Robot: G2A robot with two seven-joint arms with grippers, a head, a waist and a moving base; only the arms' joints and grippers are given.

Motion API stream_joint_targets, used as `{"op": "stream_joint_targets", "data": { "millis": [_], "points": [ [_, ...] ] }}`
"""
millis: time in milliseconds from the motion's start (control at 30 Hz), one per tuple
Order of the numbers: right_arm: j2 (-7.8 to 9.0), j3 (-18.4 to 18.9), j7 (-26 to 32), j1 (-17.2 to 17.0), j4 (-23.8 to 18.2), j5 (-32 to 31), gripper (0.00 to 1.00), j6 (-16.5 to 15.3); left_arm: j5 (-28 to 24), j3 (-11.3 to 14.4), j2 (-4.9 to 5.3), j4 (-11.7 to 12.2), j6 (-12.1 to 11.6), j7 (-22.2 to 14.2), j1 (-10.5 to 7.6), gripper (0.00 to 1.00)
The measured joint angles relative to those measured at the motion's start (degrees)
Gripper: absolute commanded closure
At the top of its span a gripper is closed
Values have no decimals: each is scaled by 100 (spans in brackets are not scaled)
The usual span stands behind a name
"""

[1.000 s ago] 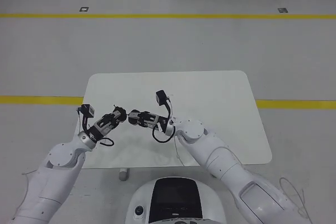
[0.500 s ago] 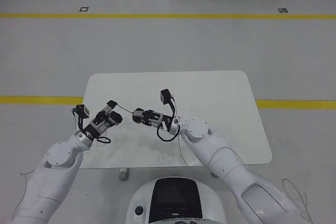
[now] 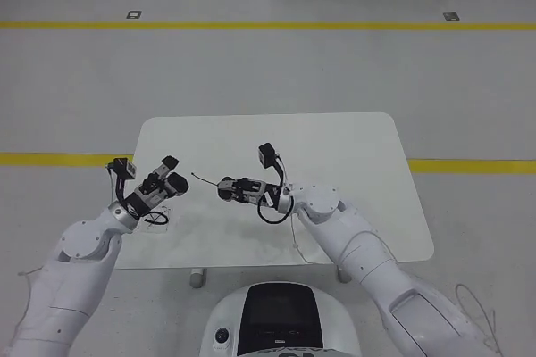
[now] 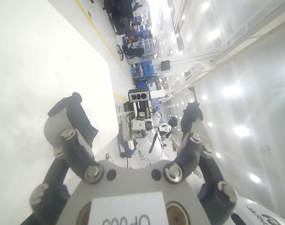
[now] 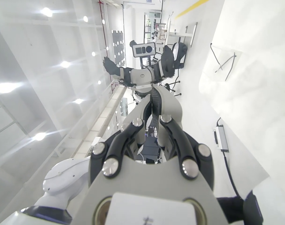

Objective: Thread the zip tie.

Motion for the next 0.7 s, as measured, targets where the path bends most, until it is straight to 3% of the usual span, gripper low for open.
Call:
{"op": "stream_joint_targets", "data": {
  "millis": [167,367,400,500,700],
  "points": [
    [79,155,194,61,-10,-70,100,30,-50,-183,47,204,15,-697,-67,0],
    [131,35,-262,46,-204,-993,100,-357,146,-107,57,285,321,-780,-140,0],
    [131,32,-276,42,-209,-1019,100,-365,208,-82,57,279,325,-786,-162,0],
    [131,35,-252,43,-205,-964,100,-352,410,-44,59,226,39,-868,-237,0],
    [156,-21,-492,34,-323,-1211,100,-338,401,-40,57,225,105,-845,-234,0]
  ]
}}
